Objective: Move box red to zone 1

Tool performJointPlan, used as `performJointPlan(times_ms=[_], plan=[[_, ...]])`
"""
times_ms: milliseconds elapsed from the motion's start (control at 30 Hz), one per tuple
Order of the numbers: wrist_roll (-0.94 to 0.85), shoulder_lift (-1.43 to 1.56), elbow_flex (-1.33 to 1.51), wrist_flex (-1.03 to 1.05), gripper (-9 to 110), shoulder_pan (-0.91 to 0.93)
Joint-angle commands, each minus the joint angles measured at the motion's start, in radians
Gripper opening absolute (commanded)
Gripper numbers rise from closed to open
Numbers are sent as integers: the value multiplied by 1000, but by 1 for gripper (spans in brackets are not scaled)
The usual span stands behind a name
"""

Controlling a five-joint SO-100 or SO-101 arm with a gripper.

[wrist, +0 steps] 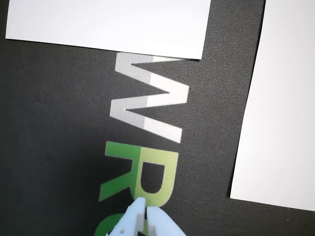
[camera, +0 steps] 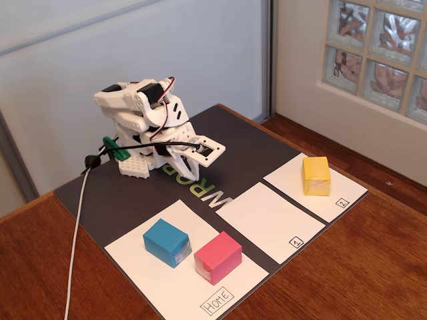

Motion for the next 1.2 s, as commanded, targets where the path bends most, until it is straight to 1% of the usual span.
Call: performJointPlan(times_ms=[0, 1067, 1167], plan=[[-3, 52, 8, 44, 0, 6], [-5, 52, 8, 44, 0, 9], [-6, 49, 8, 43, 0, -15]])
